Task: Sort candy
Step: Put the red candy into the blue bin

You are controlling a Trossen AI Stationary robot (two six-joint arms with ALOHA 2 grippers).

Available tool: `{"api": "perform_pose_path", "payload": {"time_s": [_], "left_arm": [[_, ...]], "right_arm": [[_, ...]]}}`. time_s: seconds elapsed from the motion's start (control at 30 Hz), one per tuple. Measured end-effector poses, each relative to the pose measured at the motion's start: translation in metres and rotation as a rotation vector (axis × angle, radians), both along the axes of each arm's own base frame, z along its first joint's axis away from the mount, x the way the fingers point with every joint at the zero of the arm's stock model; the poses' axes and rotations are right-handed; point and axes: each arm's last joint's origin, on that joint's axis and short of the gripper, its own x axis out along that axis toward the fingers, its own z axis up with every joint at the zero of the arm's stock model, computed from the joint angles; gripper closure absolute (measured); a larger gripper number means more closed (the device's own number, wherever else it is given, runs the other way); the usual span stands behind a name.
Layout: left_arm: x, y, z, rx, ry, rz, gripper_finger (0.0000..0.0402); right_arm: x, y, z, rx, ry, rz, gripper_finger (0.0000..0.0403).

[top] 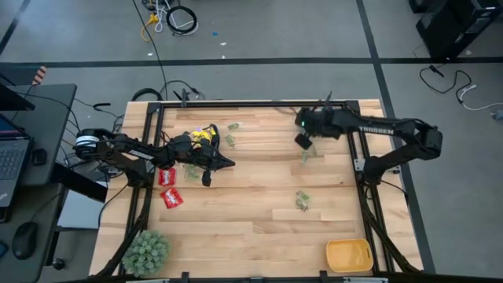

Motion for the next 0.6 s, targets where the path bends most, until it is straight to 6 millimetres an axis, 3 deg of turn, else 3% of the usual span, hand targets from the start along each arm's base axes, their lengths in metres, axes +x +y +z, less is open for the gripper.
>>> {"api": "perform_pose_path", "payload": {"time_s": [0.23,0.6], "left_arm": [[0.0,0.0,0.0,-0.001,0.001,0.0,0.0401],[0.0,0.0,0.0,-0.003,0.001,0.0,0.0401]], "right_arm": [[-0.012,-0.047,-0.015,-0.01,0.076,-0.062,0.0403],[-0.017,-0.075,-0.048,0.063,0.183,-0.128,0.0403]]}}
